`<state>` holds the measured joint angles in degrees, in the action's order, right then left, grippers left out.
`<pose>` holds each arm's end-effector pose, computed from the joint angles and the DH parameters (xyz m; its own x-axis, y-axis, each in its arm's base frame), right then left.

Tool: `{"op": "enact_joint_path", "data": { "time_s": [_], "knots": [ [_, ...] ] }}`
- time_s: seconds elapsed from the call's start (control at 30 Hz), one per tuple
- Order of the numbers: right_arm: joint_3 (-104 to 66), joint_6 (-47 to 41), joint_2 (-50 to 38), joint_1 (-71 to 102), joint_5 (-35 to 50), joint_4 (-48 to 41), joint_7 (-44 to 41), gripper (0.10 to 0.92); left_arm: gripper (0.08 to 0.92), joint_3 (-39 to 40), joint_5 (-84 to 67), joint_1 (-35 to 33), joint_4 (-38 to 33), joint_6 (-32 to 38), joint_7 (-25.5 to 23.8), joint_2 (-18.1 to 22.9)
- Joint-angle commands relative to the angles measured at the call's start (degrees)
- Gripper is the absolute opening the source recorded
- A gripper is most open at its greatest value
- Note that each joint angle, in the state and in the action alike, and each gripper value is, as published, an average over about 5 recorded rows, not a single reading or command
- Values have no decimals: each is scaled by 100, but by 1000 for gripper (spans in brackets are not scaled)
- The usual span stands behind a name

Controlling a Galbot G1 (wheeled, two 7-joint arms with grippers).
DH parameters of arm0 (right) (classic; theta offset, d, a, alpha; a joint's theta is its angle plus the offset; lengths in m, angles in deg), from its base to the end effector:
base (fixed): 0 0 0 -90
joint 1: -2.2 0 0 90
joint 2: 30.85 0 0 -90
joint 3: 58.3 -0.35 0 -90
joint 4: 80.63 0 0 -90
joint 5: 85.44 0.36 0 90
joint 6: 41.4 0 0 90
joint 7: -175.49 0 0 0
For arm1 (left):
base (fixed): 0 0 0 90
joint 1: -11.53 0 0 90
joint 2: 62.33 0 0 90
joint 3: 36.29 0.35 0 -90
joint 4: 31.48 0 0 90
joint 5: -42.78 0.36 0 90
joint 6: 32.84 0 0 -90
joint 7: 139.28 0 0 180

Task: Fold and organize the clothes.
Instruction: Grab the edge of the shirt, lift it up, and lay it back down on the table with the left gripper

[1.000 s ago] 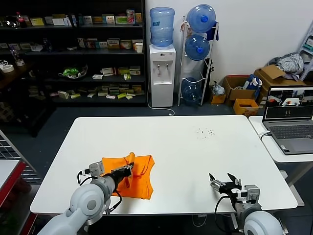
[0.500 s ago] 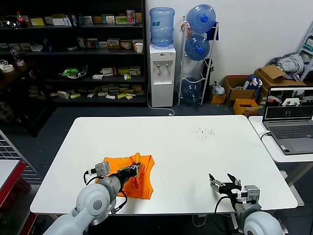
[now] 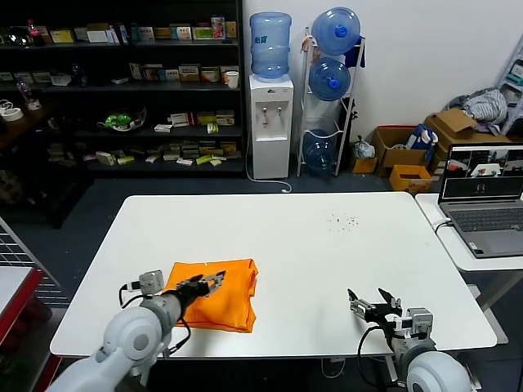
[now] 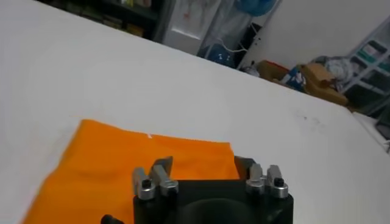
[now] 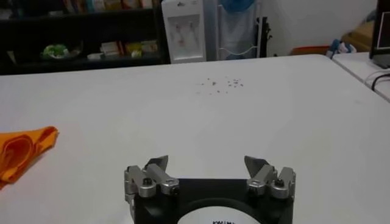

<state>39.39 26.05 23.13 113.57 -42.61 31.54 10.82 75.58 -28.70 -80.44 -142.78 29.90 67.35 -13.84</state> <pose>0.2350 -0.0899 -0.3061 -0.8463 -0.1059 0.5220 -0.0697 0.9936 0.0885 0.3026 0.0517 -0.2575 -0.7631 0.2822 0.5815 0.0858 0.9359 -0.3416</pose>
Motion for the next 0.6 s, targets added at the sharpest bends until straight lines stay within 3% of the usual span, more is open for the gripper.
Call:
{"op": "enact_joint_path", "data": {
  "time_s": [0.03,0.23,0.6],
  "knots": [
    [-5,27,23,6,-7,-7,-35,823,785,-494,296,-11,1249,146,-2101,-1828],
    [-37,52,31,28,-9,-22,-67,823,822,-249,309,0,1650,79,-2751,-2019],
    [-65,37,9,71,-5,-5,-45,823,823,74,294,113,1622,-76,-2805,-1738]
  ]
}}
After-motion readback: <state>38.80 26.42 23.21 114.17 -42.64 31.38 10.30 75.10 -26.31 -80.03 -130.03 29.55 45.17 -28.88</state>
